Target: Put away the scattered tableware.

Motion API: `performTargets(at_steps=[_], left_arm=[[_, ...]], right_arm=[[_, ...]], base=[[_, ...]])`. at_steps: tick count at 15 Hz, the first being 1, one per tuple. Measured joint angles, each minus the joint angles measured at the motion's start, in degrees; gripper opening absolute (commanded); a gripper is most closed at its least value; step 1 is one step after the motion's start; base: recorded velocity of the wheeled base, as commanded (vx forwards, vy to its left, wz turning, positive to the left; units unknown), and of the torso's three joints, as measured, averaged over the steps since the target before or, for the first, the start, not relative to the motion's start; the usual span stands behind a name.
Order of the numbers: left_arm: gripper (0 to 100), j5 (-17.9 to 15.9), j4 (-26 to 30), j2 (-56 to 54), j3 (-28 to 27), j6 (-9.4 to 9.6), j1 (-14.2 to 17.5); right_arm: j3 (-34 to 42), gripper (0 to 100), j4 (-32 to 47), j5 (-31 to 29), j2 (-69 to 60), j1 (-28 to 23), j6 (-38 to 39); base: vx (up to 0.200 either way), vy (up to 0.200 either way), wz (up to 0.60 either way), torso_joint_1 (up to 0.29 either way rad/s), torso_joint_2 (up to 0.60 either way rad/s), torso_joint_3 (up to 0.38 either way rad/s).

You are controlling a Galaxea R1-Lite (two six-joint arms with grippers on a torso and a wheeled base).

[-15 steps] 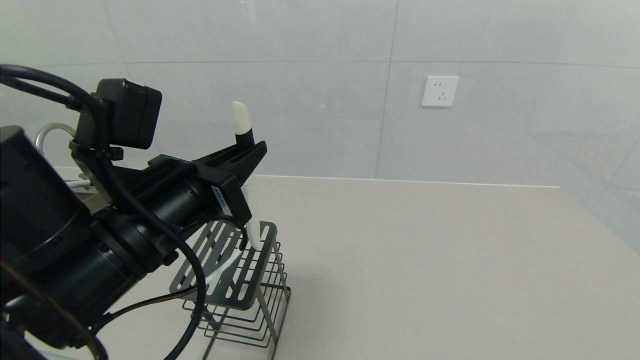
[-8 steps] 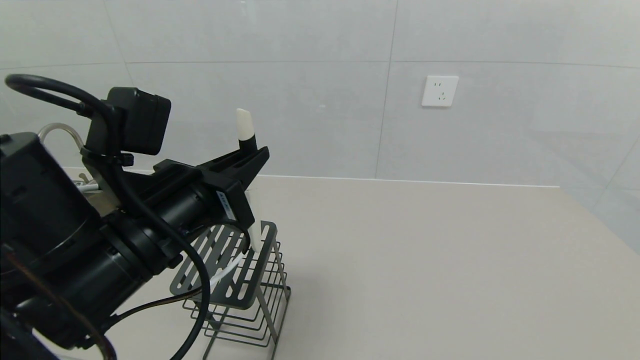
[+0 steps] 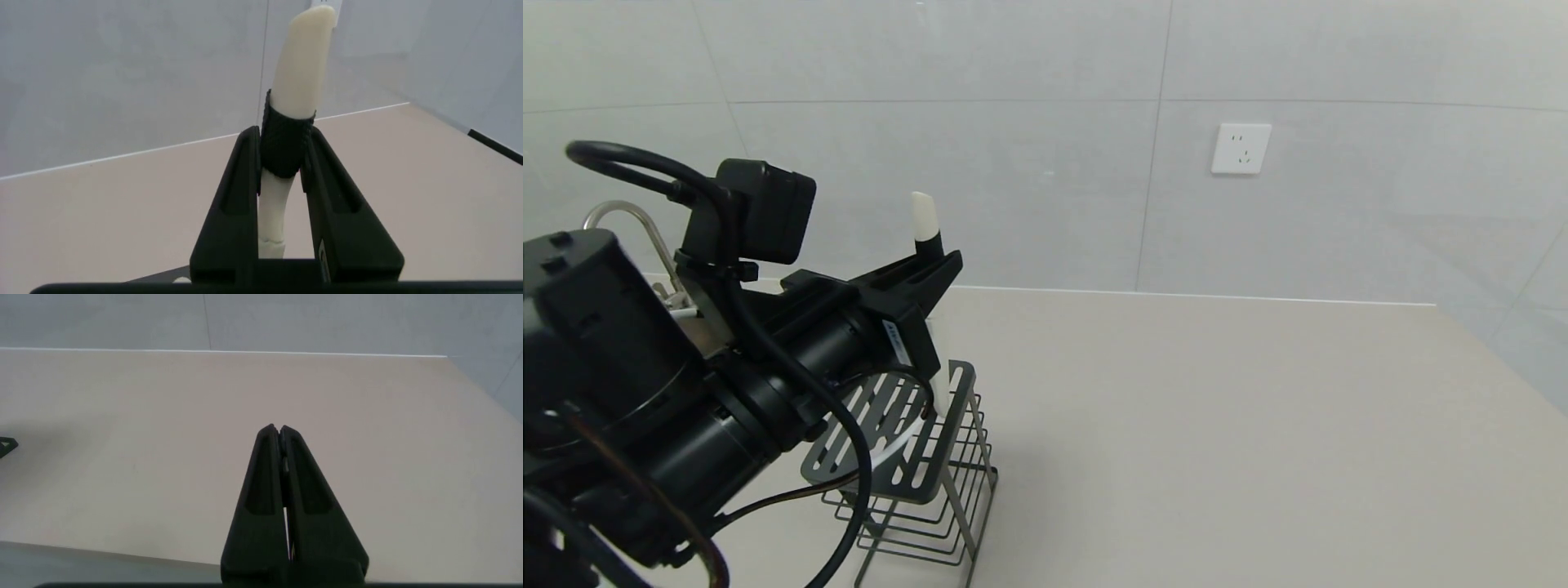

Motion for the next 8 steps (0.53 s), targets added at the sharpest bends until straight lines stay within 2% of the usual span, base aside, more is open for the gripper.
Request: performTargets(at_steps=[8], left_arm=[[0,-0.22,0.0,1.6,2.88,-0.27,0.0]], right_arm=[[0.0,0,0.0,-0.02,0.0,0.0,0.0]], base=[[0.0,0.0,0.0,0.0,0.0,0.0]])
